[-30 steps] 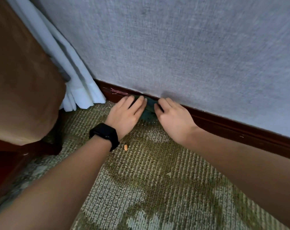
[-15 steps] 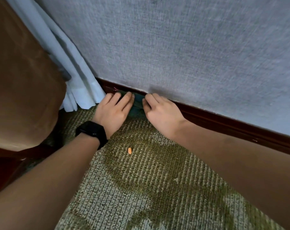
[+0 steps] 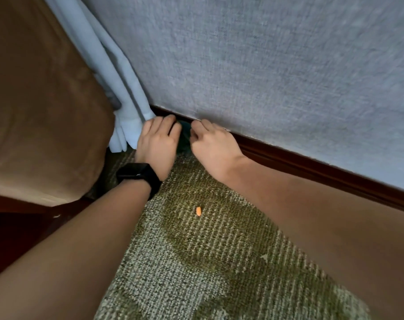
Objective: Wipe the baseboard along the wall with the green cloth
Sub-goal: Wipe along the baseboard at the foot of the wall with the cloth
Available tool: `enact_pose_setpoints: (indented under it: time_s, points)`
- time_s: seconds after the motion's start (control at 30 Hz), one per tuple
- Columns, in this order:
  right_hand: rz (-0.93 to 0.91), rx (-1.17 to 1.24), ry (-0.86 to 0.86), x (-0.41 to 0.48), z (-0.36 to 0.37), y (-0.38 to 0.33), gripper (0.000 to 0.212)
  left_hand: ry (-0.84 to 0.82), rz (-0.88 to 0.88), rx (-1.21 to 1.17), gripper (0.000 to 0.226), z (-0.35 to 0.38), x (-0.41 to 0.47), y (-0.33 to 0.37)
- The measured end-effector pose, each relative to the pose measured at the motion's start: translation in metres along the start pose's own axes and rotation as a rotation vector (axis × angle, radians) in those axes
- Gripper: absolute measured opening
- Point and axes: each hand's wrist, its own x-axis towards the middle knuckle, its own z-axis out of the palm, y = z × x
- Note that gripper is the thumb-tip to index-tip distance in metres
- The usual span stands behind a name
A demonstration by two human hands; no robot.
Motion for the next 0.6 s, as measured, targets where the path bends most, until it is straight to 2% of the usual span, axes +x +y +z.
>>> enact_pose_setpoints:
  time_s: [0.17, 0.43, 0.6]
  points:
    - [0.03, 0.015, -0.017, -0.005, -0.008, 0.001, 0.033, -0.045, -0.16, -0.023, 0.021, 0.0, 0.003, 0.017]
    - [0.009, -0.001, -0.059, -0.048, -0.01, 0.03, 0.038, -0.131, -0.115, -0.033, 0.025, -0.007, -0.001, 0.062]
    - [0.019, -0.039, -0.084, -0.077, -0.013, 0.048, 0.038, -0.057, -0.006, -0.071, 0.015, -0.017, -0.004, 0.094]
